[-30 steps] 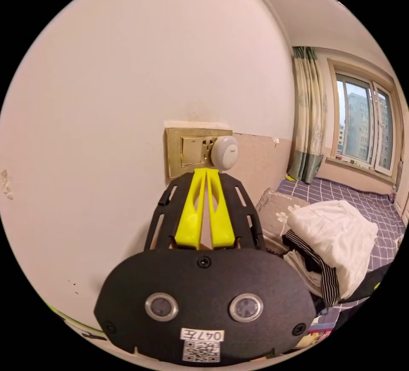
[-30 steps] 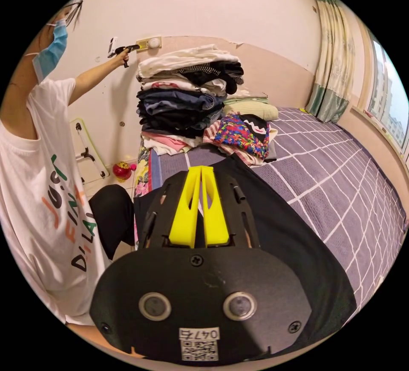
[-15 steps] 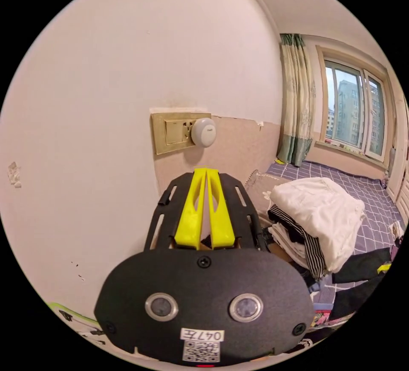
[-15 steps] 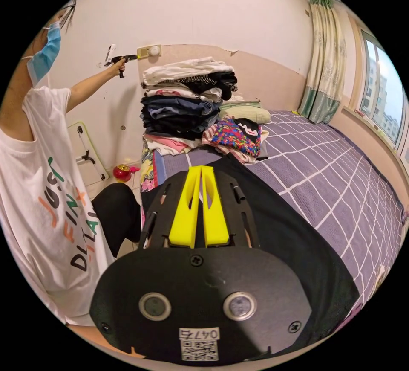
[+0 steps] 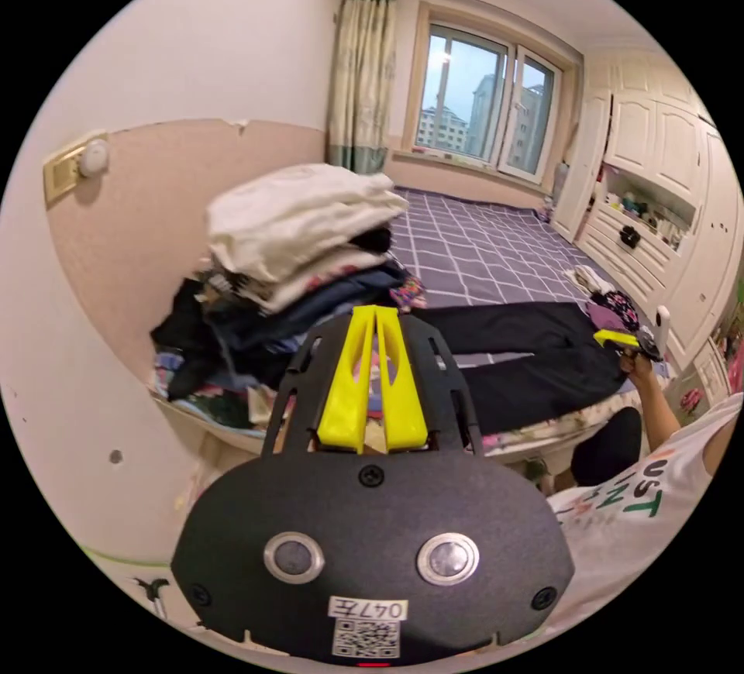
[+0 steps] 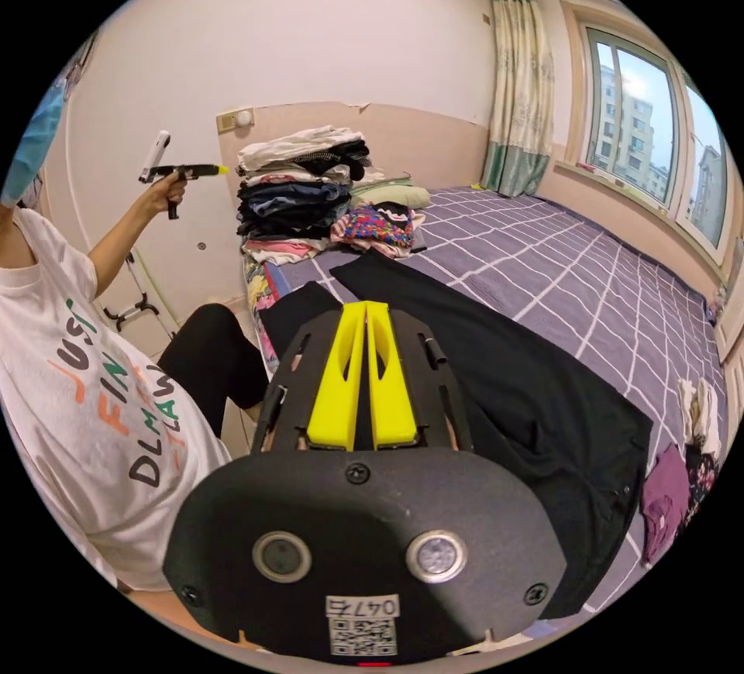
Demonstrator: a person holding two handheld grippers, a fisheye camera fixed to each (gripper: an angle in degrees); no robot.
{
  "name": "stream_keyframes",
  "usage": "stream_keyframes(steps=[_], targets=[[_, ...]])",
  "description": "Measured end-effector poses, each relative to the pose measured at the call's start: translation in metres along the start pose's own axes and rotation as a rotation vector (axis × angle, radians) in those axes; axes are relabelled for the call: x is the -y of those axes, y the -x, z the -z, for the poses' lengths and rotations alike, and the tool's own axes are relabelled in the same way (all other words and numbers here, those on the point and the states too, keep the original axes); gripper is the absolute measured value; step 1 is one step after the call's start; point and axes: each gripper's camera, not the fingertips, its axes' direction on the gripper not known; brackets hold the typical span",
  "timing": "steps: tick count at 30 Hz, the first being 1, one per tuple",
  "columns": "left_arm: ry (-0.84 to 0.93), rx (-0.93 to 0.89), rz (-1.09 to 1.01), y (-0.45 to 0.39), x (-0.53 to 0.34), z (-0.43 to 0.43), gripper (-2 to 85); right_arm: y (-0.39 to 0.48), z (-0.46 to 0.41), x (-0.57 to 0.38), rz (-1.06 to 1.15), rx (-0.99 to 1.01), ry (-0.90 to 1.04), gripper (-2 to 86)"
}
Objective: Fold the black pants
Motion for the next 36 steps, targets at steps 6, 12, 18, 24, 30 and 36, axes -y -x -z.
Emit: stream_keyframes(steps=[6,12,18,24,30,36], targets=[[0.112,-0.139,0.061,-0.094,-0.037,-0.056,-0.8,-0.015,0.087,-0.058,-0.031,-0.046,-0.009,-1.2],[0.176,-0.162,0.055,-0.17,-0.047,-0.088,-0.8,-0.026,0.146,-0.11,-0.096,-0.013,-0.042,-1.2],[0.162,-0.153,0.072,-0.201,-0.043,-0.09,-0.7,-0.025,0.186,-0.138,-0.07,-0.002,-0.017,-1.2],[0.252,-0.193,-0.035,-0.272,-0.048,-0.13,0.5,-0.037,0.218,-0.159,-0.093,-0.034,0.018,-0.5],[0.343,-0.279,-0.047,-0.344,-0.077,-0.188,8.9,-0.059,0.294,-0.218,-0.126,-0.267,0.136,1.1],[0.381,-0.187,-0.028,-0.383,-0.107,-0.215,12.1,-0.096,0.394,-0.325,-0.264,-0.547,0.185,5.3]])
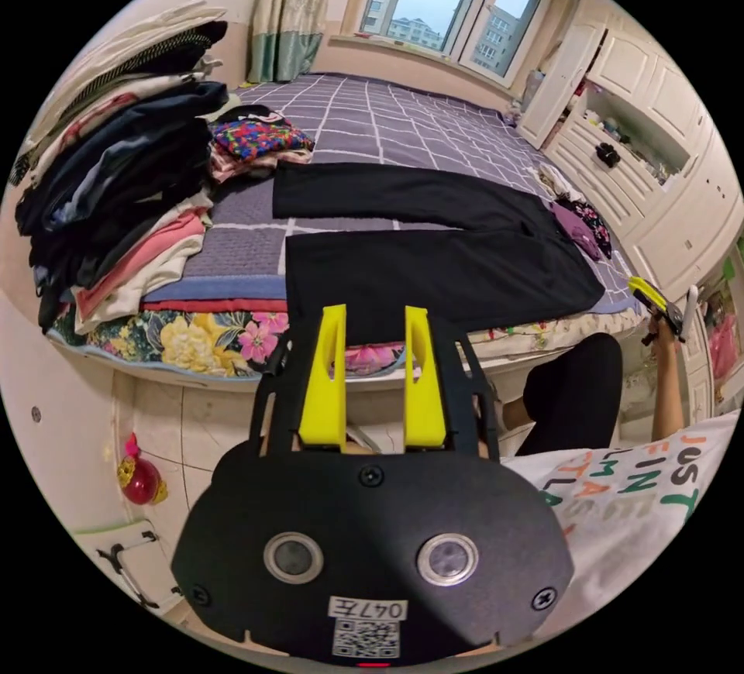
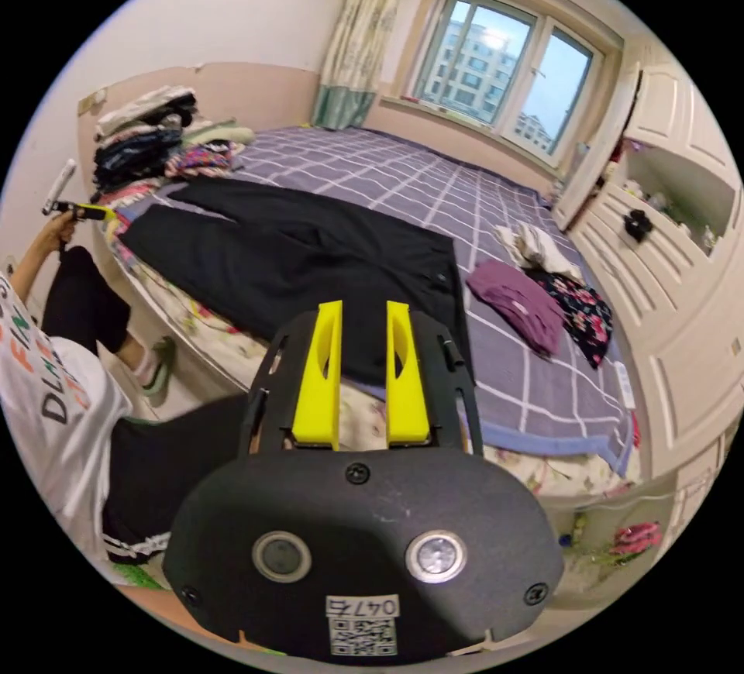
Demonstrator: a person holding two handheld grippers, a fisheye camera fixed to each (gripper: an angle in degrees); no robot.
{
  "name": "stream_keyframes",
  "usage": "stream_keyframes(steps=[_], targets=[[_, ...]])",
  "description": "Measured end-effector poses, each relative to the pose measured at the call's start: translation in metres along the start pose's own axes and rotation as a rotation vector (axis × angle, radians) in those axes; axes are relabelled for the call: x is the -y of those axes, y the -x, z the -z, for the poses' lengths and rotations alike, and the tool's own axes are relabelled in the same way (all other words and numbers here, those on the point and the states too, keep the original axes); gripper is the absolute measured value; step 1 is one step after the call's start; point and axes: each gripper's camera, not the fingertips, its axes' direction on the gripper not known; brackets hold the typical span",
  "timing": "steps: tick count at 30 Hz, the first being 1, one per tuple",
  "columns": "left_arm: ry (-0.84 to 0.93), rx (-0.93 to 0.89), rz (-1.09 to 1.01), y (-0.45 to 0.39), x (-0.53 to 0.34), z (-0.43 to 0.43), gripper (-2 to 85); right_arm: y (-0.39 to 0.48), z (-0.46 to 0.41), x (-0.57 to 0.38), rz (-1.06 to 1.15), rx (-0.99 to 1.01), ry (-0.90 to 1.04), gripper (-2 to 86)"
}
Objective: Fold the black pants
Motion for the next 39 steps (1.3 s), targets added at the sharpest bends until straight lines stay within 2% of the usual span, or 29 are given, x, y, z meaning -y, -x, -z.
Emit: stream_keyframes(steps=[2,5,7,9,11,17,23,32,39], targets=[[-0.002,0.019,-0.043,-0.014,-0.002,-0.01,14.0,-0.029,0.003,-0.04,0.006,-0.104,0.062,7.2],[-0.012,0.021,-0.146,-0.044,-0.007,-0.022,17.6,-0.067,-0.003,-0.084,-0.045,-0.088,0.113,8.0],[-0.007,-0.071,-0.155,-0.055,-0.009,-0.03,17.8,-0.092,-0.01,-0.107,-0.117,-0.046,0.122,7.8],[-0.031,-0.197,-0.08,-0.06,-0.014,-0.042,16.9,-0.118,-0.019,-0.127,-0.198,-0.03,0.135,7.8],[-0.034,-0.228,-0.037,-0.066,-0.018,-0.049,16.2,-0.15,-0.03,-0.148,-0.303,0.004,0.12,7.8],[-0.004,-0.105,-0.086,-0.108,-0.032,-0.065,13.9,-0.209,-0.045,-0.191,-0.493,0.109,0.068,7.1],[0.01,-0.111,-0.046,-0.125,-0.044,-0.076,13.6,-0.237,-0.039,-0.226,-0.53,0.118,0.061,7.2],[0.032,-0.026,0.192,-0.113,-0.074,-0.097,13.5,-0.272,-0.028,-0.263,-0.59,0.162,0.039,9.8],[-0.085,0.084,0.322,-0.099,-0.089,-0.091,13.8,-0.285,-0.038,-0.265,-0.548,0.203,0.041,9.5]])
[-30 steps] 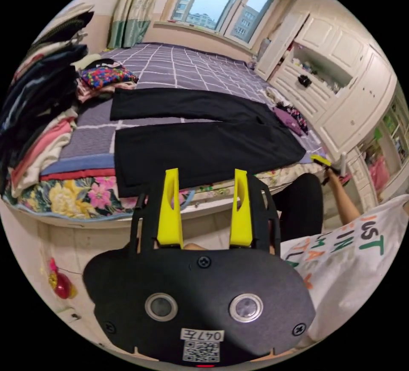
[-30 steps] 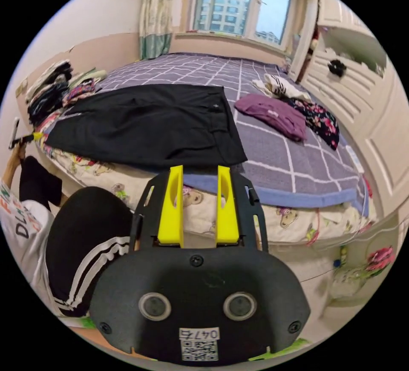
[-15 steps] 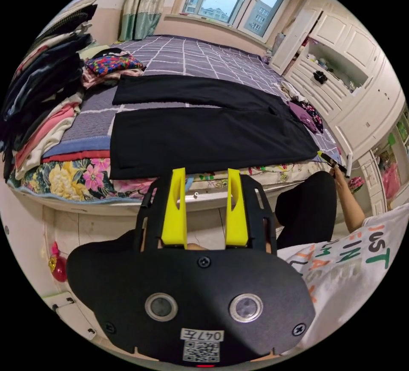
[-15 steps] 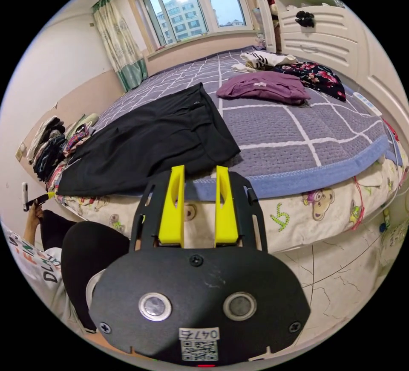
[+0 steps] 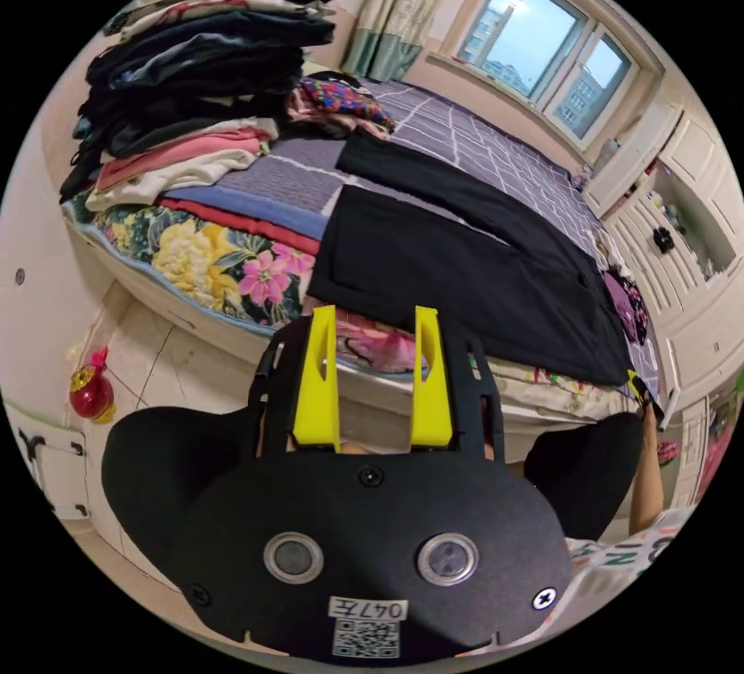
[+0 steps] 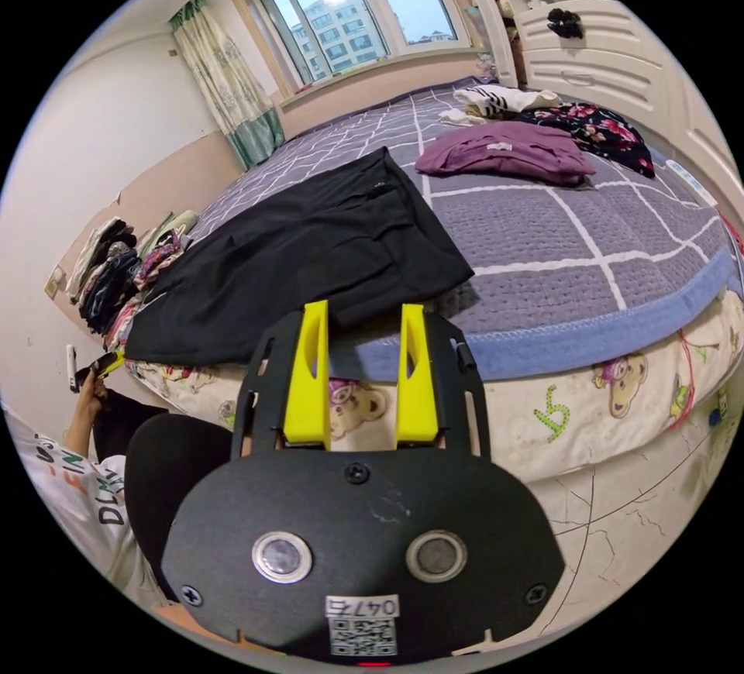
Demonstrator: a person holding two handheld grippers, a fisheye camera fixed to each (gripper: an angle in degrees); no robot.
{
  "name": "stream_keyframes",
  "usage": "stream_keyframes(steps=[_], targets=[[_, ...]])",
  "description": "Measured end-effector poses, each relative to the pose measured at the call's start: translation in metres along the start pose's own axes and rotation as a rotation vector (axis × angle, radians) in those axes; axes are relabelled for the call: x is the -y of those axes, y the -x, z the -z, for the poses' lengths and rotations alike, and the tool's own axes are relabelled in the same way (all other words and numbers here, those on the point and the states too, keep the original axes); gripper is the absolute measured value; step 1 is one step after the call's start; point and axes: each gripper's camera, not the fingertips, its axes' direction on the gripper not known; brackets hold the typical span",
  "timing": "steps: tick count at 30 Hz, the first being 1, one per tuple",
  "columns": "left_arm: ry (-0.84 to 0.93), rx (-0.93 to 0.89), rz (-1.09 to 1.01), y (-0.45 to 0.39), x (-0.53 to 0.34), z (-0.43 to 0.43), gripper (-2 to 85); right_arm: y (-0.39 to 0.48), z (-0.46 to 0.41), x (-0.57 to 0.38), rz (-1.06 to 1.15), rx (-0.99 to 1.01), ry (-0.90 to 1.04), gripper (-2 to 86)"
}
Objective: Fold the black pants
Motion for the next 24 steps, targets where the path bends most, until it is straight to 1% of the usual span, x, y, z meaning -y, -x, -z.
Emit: stream_keyframes(steps=[5,8,9,11,13,17,19,20,24], targets=[[-0.029,-0.036,0.109,0.014,-0.006,-0.003,13.3,-0.014,-0.001,0.003,-0.026,0.053,-0.022,7.7],[-0.037,-0.043,0.14,0.015,-0.009,-0.003,9.8,-0.021,0.002,0.004,-0.033,0.049,-0.03,5.9],[-0.053,-0.036,0.131,0.014,-0.012,-0.001,7.3,-0.022,0.003,0.004,-0.033,0.044,-0.03,5.6],[-0.094,-0.032,0.111,0.012,-0.016,0.007,5.2,-0.025,0.005,0.005,-0.026,0.027,-0.027,4.4],[-0.115,-0.022,0.085,0.01,-0.017,0.012,4.6,-0.027,0.006,0.007,-0.02,0.015,-0.024,3.7],[-0.071,-0.049,0.09,0.008,-0.013,0.006,6.0,-0.033,0.0,0.012,-0.029,0.017,-0.018,2.9],[-0.055,-0.069,0.101,0.007,-0.013,0.002,5.1,-0.036,-0.005,0.013,-0.039,0.021,-0.012,2.5],[-0.056,-0.082,0.105,0.005,-0.013,0.0,2.8,-0.037,-0.009,0.014,-0.047,0.028,-0.01,2.0],[-0.121,-0.045,0.061,-0.011,-0.015,0.009,0.0,-0.039,-0.013,0.017,-0.057,0.023,-0.016,0.2]])
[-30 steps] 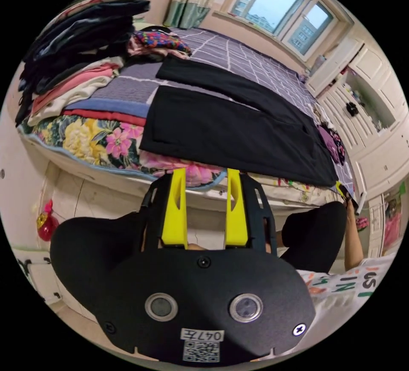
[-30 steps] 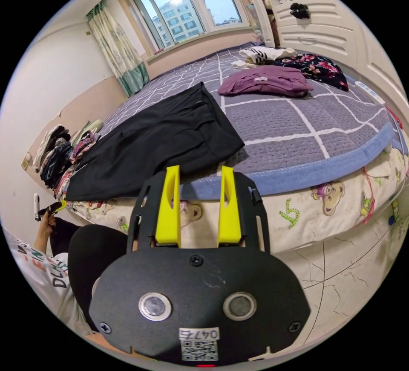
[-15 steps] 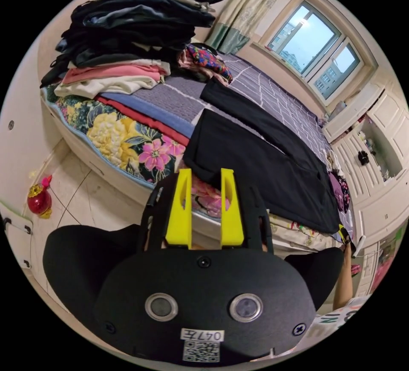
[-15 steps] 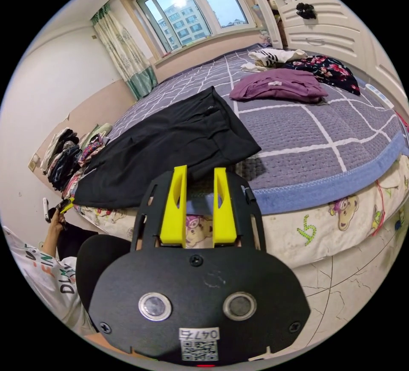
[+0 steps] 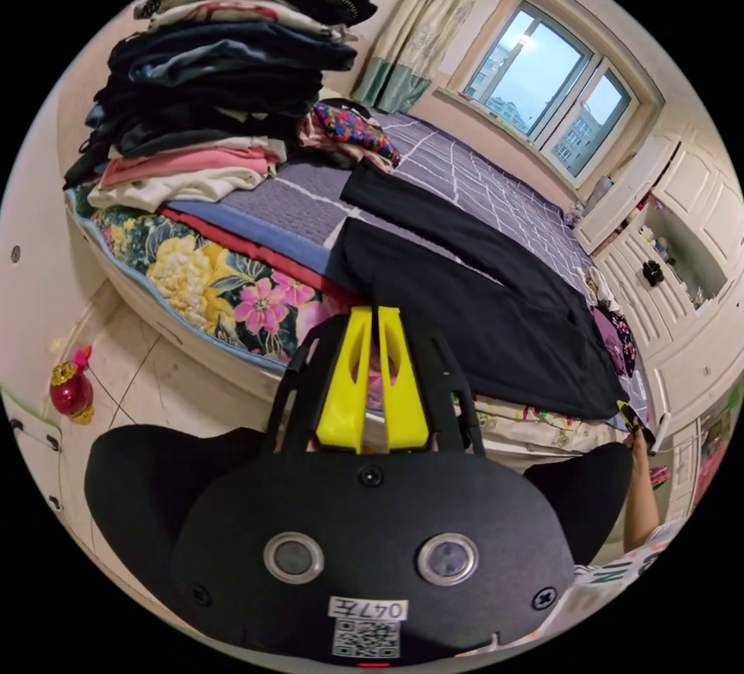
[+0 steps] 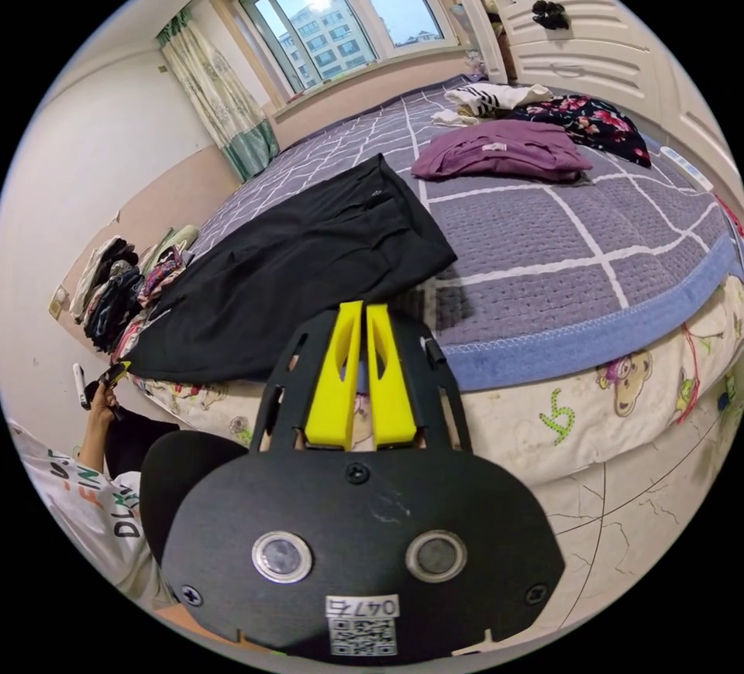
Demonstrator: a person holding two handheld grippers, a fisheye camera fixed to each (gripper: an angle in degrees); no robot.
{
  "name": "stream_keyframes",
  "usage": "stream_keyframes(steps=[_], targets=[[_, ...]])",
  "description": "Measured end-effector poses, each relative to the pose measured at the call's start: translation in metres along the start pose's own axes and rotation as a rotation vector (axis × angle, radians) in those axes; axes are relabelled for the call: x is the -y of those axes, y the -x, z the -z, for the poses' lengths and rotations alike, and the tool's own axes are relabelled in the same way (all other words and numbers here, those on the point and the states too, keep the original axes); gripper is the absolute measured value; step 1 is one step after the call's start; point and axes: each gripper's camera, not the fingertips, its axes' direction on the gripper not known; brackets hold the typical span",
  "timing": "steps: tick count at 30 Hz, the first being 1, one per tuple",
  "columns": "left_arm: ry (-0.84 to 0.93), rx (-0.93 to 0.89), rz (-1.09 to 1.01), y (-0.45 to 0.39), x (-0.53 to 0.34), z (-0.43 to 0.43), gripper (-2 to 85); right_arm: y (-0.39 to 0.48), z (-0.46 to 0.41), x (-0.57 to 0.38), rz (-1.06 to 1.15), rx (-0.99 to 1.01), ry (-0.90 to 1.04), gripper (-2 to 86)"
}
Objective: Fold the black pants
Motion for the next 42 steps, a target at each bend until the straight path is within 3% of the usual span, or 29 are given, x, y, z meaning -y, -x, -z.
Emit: stream_keyframes(steps=[14,21,31,37,42], targets=[[-0.09,0.084,-0.124,-0.037,0.025,0.044,-0.7,0.026,0.007,0.017,0.065,-0.016,-0.033,-0.1],[-0.094,0.148,-0.207,-0.058,0.046,0.03,-0.7,0.032,-0.02,0.035,0.045,0.051,-0.003,-0.1],[-0.109,0.144,-0.223,-0.067,0.085,0.004,-0.8,0.07,-0.06,0.064,0.142,-0.024,-0.002,-0.1],[-0.12,0.107,-0.271,-0.078,0.143,-0.014,-0.8,0.097,-0.082,0.109,0.177,0.05,-0.105,-0.1],[-0.076,0.205,-0.371,-0.101,0.22,-0.058,-0.9,0.13,-0.122,0.179,0.212,0.031,-0.136,-0.2]])
